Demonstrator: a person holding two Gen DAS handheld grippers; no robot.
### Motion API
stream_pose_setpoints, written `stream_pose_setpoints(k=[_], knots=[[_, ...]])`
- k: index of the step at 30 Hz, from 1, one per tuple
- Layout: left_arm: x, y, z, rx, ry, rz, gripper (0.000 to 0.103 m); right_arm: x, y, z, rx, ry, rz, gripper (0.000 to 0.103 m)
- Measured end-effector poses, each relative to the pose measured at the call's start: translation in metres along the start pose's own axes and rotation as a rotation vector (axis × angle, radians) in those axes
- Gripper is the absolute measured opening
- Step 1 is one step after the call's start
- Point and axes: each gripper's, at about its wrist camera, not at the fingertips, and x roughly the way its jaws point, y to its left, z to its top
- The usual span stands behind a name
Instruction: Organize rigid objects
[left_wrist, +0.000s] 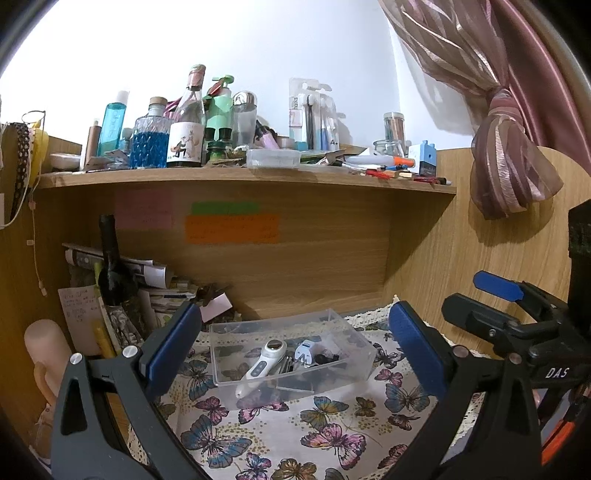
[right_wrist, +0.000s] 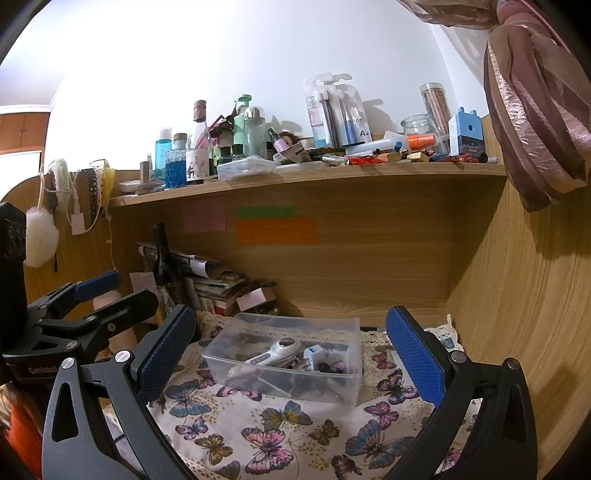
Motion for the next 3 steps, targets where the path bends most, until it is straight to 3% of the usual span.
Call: stream_pose_setpoints(k=[3], knots=[[0.0002,-0.0018,0.0002,0.007,-0.001,0.003,0.103,0.0019,0.0013,0.0000,0.003,0.003,-0.001,0.103]])
